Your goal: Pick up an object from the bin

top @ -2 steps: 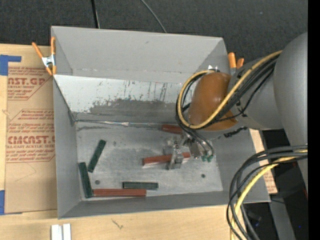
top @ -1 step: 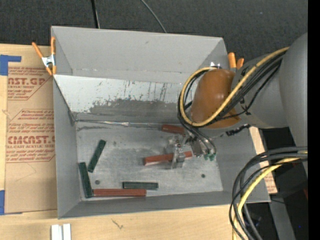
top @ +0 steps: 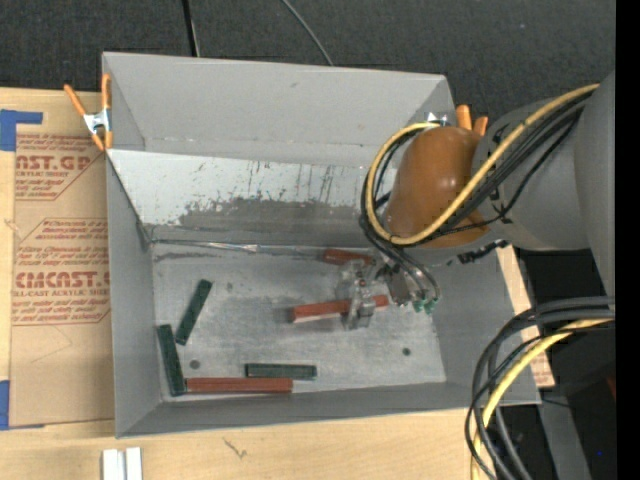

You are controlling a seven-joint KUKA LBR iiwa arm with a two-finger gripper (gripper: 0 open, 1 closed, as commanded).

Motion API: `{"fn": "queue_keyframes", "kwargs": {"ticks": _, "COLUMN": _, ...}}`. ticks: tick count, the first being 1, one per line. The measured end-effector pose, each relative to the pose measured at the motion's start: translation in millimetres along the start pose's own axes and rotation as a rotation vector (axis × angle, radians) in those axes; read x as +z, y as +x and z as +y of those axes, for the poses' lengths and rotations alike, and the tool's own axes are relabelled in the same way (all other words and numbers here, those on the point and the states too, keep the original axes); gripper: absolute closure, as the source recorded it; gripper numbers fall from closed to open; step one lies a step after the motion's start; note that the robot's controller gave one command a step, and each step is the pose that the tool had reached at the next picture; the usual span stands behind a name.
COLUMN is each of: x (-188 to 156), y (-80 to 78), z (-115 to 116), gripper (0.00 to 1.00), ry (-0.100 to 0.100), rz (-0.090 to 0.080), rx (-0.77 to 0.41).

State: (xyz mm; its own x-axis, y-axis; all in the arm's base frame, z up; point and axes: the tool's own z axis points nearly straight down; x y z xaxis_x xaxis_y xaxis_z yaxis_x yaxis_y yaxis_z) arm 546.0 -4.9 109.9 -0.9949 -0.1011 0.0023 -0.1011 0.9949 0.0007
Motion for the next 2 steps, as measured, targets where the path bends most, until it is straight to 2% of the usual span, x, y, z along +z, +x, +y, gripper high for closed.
{"fn": "queue_keyframes", "kwargs": {"ticks": 2, "x": -19.9, "y": -1.1, "z": -0.1, "gripper": 1.00, "ry": 0.001, "rz": -0.005, "rx": 0.000}}
